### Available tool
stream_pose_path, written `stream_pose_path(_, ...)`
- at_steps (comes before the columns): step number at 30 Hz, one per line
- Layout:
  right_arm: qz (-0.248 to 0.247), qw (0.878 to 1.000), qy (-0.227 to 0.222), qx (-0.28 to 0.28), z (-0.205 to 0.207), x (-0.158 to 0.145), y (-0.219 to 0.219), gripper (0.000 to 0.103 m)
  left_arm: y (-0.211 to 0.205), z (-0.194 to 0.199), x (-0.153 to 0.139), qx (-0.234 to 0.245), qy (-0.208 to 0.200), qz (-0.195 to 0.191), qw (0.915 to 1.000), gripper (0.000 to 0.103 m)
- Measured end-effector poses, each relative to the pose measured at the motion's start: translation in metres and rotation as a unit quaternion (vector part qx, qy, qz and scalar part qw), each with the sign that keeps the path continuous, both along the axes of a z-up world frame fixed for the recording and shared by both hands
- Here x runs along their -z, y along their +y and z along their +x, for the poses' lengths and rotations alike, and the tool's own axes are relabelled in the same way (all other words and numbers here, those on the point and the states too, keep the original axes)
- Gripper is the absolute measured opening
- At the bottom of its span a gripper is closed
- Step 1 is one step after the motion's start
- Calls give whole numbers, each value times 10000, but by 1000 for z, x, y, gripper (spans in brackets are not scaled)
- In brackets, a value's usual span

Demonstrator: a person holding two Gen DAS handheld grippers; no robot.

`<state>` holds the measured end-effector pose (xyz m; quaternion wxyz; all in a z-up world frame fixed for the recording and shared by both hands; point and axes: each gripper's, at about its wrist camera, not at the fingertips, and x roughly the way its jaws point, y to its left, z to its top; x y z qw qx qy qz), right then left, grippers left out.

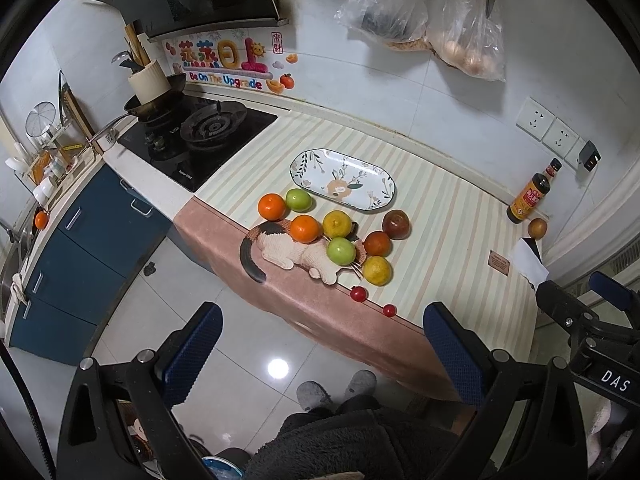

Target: Organize fruits

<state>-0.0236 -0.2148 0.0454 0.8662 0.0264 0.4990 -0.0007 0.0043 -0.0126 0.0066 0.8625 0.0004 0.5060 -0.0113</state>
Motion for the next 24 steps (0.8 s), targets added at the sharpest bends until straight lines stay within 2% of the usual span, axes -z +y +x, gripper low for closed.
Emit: stream_pose_path(24,11,10000,3,5,2,1,2,103,-2,0,2,3,21,-39,10000,103)
